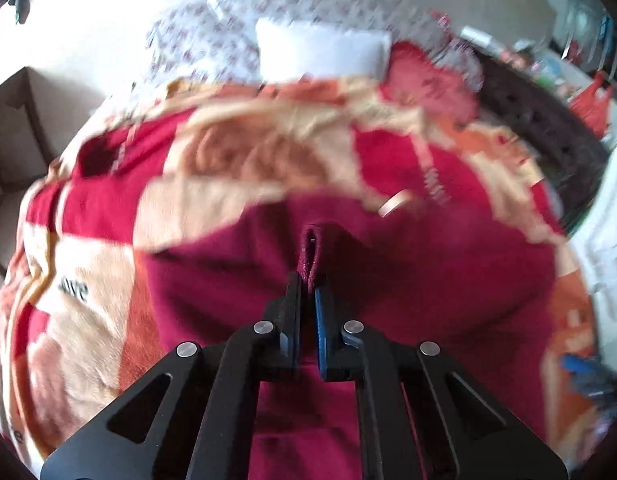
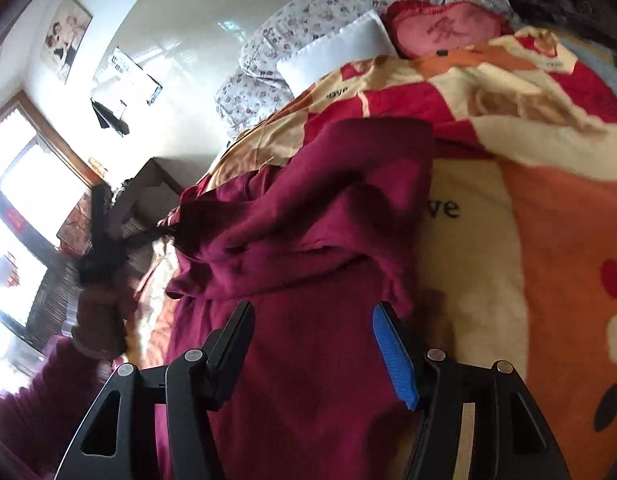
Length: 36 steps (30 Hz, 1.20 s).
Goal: Fold small clothes
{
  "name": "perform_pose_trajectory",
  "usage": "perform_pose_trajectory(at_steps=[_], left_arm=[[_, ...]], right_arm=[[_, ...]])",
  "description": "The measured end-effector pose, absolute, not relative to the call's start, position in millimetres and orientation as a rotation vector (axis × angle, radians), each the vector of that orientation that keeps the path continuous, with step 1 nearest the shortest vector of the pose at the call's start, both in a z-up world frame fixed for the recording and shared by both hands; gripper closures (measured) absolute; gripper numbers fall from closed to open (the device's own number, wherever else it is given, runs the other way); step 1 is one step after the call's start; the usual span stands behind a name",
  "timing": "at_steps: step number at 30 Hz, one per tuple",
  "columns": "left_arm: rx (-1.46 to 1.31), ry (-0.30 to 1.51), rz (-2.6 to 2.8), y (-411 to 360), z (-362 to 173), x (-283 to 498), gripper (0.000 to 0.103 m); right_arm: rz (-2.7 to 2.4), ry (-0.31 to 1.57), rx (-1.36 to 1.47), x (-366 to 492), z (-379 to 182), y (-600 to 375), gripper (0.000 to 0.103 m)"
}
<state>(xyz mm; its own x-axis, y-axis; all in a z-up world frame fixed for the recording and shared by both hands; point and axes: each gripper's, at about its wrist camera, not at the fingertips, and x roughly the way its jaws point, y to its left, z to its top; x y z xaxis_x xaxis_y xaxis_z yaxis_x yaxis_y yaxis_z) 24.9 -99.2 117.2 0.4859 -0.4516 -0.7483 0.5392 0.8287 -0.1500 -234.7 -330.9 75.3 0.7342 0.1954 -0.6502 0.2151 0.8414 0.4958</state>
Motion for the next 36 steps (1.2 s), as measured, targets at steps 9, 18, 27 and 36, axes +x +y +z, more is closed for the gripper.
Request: perform_pose_trajectory(at_steps=[9, 18, 27, 36], left_arm=[[-0.039, 0.829, -0.689, -95, 225, 20, 0.099], [-0.067, 0.919, -0.615, -65, 180, 20, 0.099], [-0.090, 1.122, -0.499, -51, 36, 34, 0.099], [-0.048, 0.978, -0.535, -59, 80, 36, 0.099]], right_arm=[[-0.183, 0.802, 0.099, -186, 71, -308, 0.058], [-0.266, 0.685, 0.225, -222, 104, -344, 0.097], [-0.246, 0.925, 0.307, -244, 58, -346, 0.096], [-0.239, 0.734, 0.310, -190, 104, -362, 0.044]])
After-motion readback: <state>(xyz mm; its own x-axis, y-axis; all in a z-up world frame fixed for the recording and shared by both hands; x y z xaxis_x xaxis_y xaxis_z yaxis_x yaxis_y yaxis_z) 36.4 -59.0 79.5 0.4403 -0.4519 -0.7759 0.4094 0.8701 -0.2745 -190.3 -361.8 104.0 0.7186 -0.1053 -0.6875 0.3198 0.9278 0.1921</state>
